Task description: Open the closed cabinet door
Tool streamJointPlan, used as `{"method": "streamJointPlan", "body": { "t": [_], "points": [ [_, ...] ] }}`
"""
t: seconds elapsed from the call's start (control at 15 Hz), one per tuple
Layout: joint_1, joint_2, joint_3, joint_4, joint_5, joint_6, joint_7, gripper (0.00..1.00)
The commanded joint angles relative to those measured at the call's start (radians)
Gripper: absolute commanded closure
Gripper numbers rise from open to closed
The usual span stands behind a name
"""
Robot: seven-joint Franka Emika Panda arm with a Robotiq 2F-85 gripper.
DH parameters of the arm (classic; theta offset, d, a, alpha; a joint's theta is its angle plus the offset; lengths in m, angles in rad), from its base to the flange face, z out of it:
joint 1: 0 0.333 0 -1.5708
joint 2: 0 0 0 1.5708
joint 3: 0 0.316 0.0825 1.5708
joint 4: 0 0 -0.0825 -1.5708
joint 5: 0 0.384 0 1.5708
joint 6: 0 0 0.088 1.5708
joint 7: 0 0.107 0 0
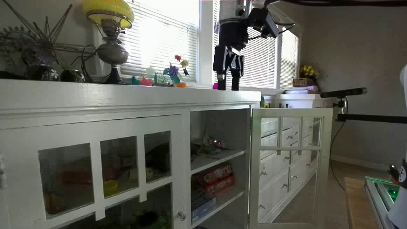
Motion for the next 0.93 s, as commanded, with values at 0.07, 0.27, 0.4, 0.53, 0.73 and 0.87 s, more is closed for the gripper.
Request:
{"method": "streamJointPlan", "body": {
  "t": [0.07, 0.27, 0.4, 0.53, 0.73, 0.87],
  "points": [
    [0.008, 0.001, -0.007, 0.002, -0.004, -0.002, 0.003, 0.0],
    [0.008, 0.001, -0.007, 0.002, -0.004, -0.002, 0.003, 0.0],
    [0.023, -0.005, -0.029, -0.009, 0.033, 0.021, -0.046, 0.0],
    [0.044, -0.02, -0.072, -0.043, 0.077, 0.073, -0.139, 0.0],
    [0.066, -0.03, -0.15, -0.105, 0.155, 0.154, -0.311, 0.0],
    [0.071, -0.037, -0.209, -0.147, 0.206, 0.201, -0.431, 0.0]
  ]
}}
